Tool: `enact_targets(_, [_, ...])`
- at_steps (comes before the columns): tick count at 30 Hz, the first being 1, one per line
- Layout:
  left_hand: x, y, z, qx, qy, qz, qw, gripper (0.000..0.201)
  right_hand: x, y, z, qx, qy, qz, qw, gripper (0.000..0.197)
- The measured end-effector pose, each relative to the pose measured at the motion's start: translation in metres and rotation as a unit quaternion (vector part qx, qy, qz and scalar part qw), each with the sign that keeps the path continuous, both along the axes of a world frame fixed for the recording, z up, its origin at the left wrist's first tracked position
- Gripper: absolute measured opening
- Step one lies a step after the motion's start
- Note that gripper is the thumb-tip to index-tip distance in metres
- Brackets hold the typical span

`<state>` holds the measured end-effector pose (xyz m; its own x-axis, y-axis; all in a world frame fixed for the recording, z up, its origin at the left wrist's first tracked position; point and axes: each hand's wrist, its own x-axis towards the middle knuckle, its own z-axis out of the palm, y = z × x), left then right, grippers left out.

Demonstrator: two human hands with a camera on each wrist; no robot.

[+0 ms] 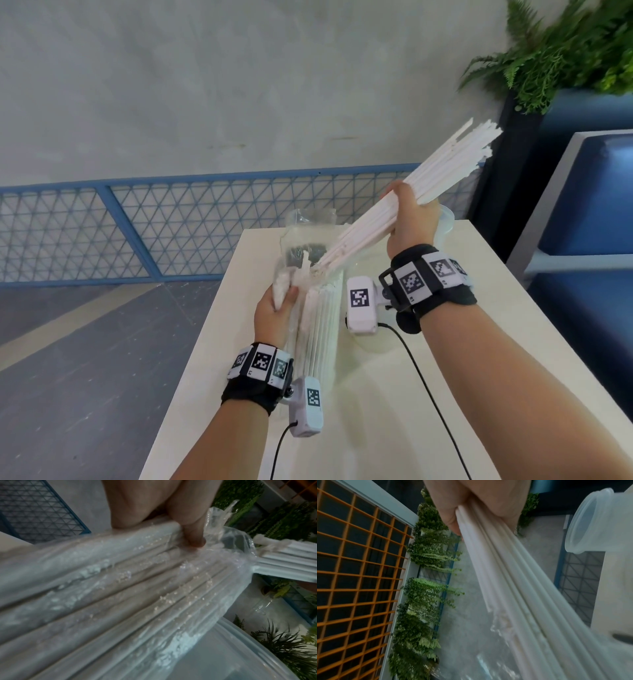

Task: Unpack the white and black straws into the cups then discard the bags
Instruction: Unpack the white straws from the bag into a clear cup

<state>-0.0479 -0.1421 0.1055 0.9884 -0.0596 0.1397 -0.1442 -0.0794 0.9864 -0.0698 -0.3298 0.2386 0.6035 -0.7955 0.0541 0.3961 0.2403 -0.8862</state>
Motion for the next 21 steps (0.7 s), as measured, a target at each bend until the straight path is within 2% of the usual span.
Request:
enact_targets(5, [0.007, 0.001, -0.003, 0.0, 0.018, 0.034, 0.999, 0.015, -0.006, -0.018, 0.011, -0.02, -0.023, -0.04, 0.999, 0.026])
enact_targets(9, [0.009, 0.003, -0.006, -0.002, 0.015, 0.026, 1.0, 0.014, -0.007, -0.02, 0.007, -0.121, 0.025, -0.071, 0.99, 0.032])
enact_targets(14, [0.002, 0.001, -0.005, -0.03, 0.017, 0.0, 0.999, 0.011, -0.004, -0.006, -0.035, -0.233, 0.106, -0.022, 0.966, 0.036])
enact_targets(18, [-0.001, 0.003, -0.005, -0.058, 0.026, -0.012, 0.998, 0.014, -0.005, -0.001, -0.069, -0.229, 0.14, -0.009, 0.963, 0.036])
enact_targets(21, [-0.003, 0.005, -0.005, -0.064, 0.03, -0.013, 0.997, 0.013, -0.008, 0.0, -0.08, -0.235, 0.175, 0.004, 0.956, 0.026])
